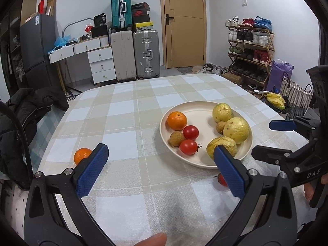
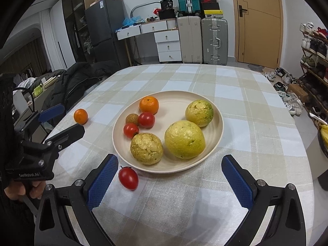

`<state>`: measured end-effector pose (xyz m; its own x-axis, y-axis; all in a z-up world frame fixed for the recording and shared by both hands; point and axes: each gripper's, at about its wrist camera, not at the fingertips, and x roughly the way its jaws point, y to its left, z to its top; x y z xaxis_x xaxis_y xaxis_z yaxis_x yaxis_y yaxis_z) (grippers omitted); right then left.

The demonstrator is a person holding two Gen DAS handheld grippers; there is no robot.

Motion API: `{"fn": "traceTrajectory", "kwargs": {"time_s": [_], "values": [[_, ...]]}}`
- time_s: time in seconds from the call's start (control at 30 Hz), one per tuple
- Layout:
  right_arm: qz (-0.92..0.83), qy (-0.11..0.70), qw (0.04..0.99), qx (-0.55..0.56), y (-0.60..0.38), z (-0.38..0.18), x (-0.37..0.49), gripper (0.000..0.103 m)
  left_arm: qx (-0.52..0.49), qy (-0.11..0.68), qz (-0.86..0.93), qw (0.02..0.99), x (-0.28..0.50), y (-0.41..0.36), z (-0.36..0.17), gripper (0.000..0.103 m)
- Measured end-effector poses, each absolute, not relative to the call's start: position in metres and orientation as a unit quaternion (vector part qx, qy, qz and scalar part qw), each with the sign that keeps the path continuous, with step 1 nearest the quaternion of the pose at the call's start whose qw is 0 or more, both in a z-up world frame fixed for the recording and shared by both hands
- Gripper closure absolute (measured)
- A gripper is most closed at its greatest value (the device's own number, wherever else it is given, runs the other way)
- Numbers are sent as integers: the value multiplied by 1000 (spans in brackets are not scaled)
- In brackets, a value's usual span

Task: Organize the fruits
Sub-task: 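Withdraw both open tools from the plate, then move the left tool to the orange mandarin while the right approaches the red tomato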

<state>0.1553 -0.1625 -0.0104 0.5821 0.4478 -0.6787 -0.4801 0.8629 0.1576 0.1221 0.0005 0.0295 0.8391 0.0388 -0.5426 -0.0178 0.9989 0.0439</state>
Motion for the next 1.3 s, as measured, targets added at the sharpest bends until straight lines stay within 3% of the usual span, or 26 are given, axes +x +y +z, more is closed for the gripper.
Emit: {"fn": "traceTrajectory", "kwargs": {"time_s": [0.9, 1.0, 1.17, 1.3], "values": [[288, 426, 857, -42, -128, -38, 147, 1, -16, 347, 69, 935, 153, 57, 1, 1], [293, 428, 854, -43, -126, -39, 146, 4, -22, 355, 76, 931, 157, 65, -5, 1], [304, 438, 845, -43, -123, -43, 147, 20, -17, 370, 100, 924, 163, 80, -12, 1], [313, 440, 841, -43, -121, -44, 146, 24, -34, 382, 102, 918, 165, 97, -16, 1]]}}
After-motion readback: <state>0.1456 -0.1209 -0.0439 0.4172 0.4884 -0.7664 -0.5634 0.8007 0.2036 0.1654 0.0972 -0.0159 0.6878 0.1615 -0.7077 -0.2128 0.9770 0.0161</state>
